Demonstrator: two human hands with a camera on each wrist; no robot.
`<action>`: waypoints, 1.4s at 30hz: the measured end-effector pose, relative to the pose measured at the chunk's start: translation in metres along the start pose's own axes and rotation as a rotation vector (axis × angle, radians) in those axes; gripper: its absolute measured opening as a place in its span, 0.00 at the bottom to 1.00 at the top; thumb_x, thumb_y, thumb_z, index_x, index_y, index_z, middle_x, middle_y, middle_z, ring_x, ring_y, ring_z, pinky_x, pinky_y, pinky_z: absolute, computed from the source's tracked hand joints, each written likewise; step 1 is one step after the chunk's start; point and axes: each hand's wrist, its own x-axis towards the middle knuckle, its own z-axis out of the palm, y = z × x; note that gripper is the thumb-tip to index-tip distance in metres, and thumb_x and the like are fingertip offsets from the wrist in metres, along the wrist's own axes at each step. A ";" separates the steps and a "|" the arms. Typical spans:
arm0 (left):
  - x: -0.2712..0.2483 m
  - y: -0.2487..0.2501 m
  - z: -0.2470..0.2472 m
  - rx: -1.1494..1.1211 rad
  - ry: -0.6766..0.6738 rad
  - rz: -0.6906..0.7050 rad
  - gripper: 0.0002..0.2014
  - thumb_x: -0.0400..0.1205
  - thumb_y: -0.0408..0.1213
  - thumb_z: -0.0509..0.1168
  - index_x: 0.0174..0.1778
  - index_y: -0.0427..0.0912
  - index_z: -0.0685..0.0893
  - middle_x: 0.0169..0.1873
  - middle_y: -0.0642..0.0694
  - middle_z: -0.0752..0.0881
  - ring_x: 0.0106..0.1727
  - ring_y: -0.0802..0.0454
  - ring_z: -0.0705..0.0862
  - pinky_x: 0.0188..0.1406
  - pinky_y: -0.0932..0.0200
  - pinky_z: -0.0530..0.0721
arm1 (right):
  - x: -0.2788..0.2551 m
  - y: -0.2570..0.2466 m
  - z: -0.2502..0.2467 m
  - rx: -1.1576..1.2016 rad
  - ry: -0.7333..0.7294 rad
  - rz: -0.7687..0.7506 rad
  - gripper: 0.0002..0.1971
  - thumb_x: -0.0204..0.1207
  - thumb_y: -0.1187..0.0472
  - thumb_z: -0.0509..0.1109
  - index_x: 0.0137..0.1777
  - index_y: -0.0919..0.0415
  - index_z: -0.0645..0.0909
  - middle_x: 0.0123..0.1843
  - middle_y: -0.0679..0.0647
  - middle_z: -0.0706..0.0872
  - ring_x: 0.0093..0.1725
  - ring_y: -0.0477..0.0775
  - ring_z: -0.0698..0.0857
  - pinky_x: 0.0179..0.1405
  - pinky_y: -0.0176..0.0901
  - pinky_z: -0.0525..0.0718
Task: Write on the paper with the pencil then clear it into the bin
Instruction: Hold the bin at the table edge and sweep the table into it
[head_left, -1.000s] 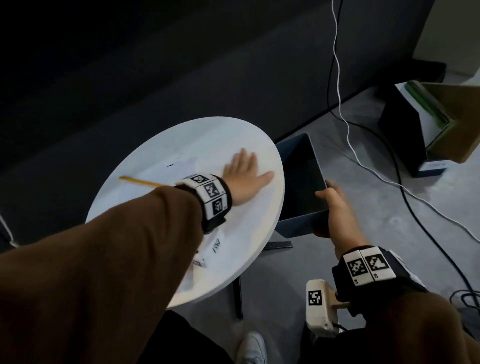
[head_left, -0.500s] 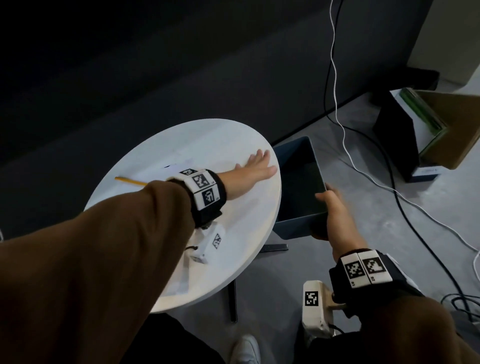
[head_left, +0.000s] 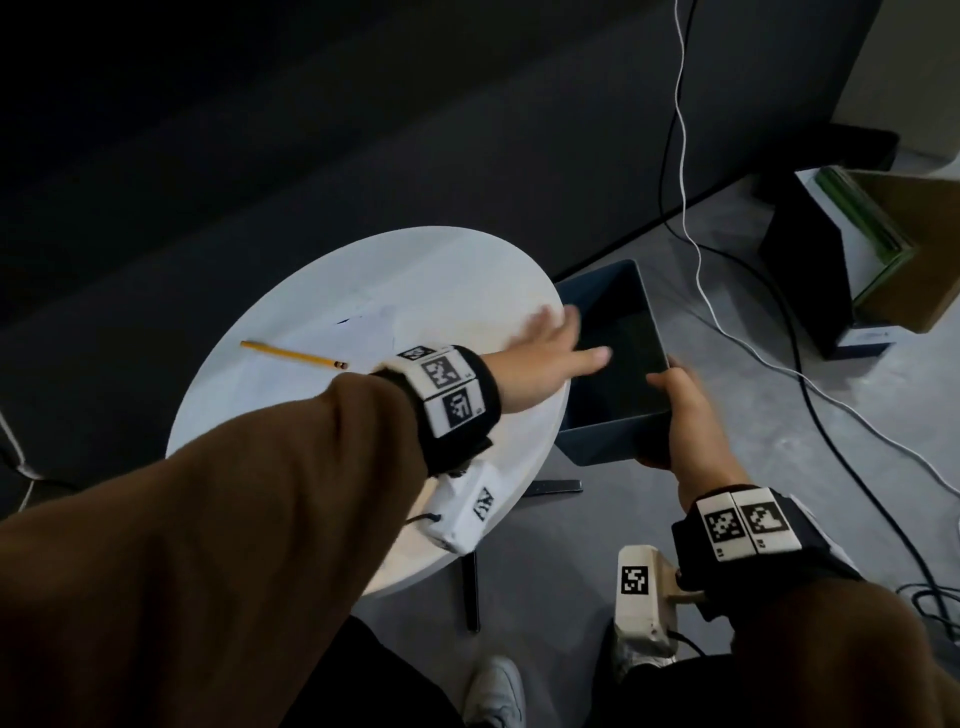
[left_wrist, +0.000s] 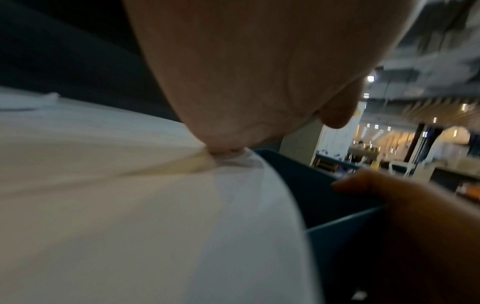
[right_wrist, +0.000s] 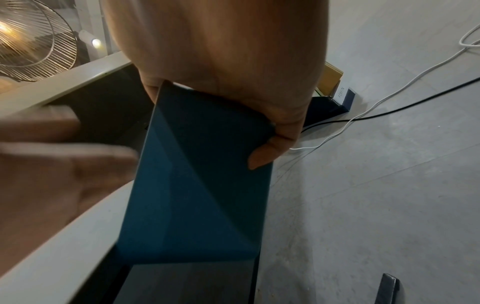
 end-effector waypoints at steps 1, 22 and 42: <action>0.000 0.008 -0.001 -0.047 -0.032 0.079 0.36 0.91 0.57 0.47 0.88 0.49 0.36 0.86 0.46 0.32 0.86 0.47 0.31 0.83 0.45 0.34 | -0.001 0.000 0.000 -0.001 -0.002 -0.002 0.32 0.70 0.42 0.62 0.78 0.38 0.71 0.67 0.56 0.80 0.61 0.61 0.81 0.43 0.51 0.83; 0.034 0.003 -0.030 0.057 0.260 -0.008 0.25 0.92 0.38 0.50 0.85 0.32 0.58 0.87 0.34 0.49 0.88 0.37 0.45 0.85 0.40 0.48 | -0.009 -0.012 0.002 -0.011 -0.005 -0.052 0.34 0.65 0.43 0.63 0.76 0.38 0.72 0.65 0.54 0.83 0.58 0.58 0.83 0.43 0.49 0.81; 0.036 0.017 -0.025 -0.064 0.018 0.016 0.33 0.92 0.52 0.45 0.88 0.40 0.40 0.87 0.45 0.34 0.87 0.50 0.35 0.84 0.50 0.37 | 0.001 -0.015 0.001 0.004 0.014 -0.057 0.36 0.66 0.43 0.62 0.78 0.39 0.71 0.65 0.55 0.82 0.59 0.59 0.82 0.43 0.50 0.81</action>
